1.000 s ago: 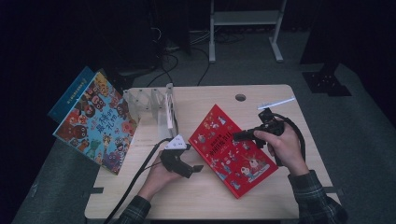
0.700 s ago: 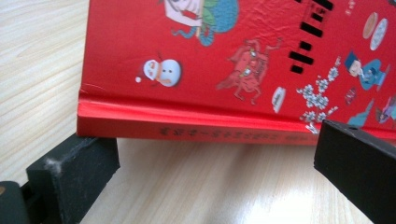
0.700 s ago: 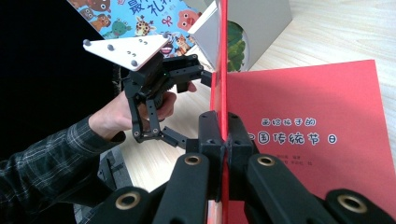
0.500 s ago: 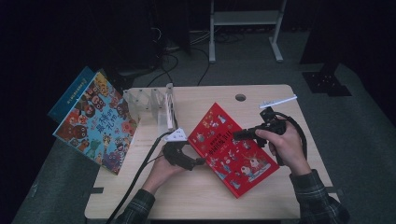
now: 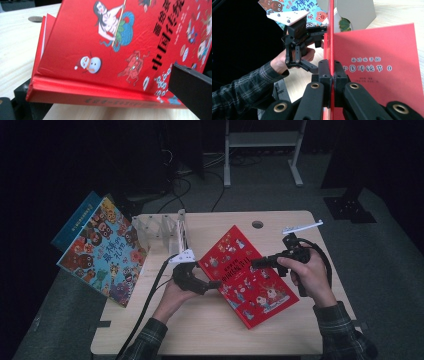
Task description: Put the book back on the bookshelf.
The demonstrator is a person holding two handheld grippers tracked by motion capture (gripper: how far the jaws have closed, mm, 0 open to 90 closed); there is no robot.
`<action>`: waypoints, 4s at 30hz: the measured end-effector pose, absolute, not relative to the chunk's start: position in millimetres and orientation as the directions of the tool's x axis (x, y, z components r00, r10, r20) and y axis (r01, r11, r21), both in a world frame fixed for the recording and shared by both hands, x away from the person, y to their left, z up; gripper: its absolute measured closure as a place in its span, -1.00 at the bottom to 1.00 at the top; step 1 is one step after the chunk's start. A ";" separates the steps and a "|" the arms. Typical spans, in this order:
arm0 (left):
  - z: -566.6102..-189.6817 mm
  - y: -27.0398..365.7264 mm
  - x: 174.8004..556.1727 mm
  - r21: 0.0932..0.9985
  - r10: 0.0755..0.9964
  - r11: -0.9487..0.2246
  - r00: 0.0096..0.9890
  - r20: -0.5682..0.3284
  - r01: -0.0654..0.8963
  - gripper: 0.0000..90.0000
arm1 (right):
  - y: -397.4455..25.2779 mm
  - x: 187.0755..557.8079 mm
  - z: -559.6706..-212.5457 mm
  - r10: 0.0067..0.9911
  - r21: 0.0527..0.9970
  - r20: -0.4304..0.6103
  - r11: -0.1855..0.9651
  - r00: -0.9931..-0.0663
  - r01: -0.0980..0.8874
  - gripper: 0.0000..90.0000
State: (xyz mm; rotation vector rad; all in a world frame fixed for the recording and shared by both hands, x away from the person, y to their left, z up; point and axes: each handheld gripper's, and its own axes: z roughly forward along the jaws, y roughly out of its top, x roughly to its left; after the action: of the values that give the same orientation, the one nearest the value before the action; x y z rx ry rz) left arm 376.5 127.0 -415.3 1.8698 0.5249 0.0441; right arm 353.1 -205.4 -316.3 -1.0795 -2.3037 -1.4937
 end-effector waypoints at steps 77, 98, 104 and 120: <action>-328.1 158.4 364.3 0.986 0.098 -0.008 0.981 -0.166 0.168 0.75 | -211.4 348.8 -369.9 0.204 0.873 0.401 0.211 -0.893 0.440 0.74; -310.0 157.2 356.5 0.985 0.219 -0.072 0.966 -0.140 0.159 0.78 | -222.8 351.1 -380.7 0.322 0.883 0.313 0.248 -0.894 0.398 0.29; -302.7 160.1 353.2 0.985 0.254 -0.071 0.958 -0.134 0.157 0.77 | -234.0 352.3 -390.9 0.417 0.880 0.274 0.255 -0.866 0.401 0.05; -291.6 172.6 343.0 0.979 0.372 -0.109 0.920 -0.120 0.172 0.77 | -270.8 364.1 -439.8 0.838 0.807 0.055 0.283 -0.543 0.519 -0.38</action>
State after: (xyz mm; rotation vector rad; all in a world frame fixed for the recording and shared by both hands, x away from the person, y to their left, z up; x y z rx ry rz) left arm 343.0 172.6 -291.6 1.6878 0.4188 0.1776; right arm 364.1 -270.8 -439.8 -1.5736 -2.7984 -1.4762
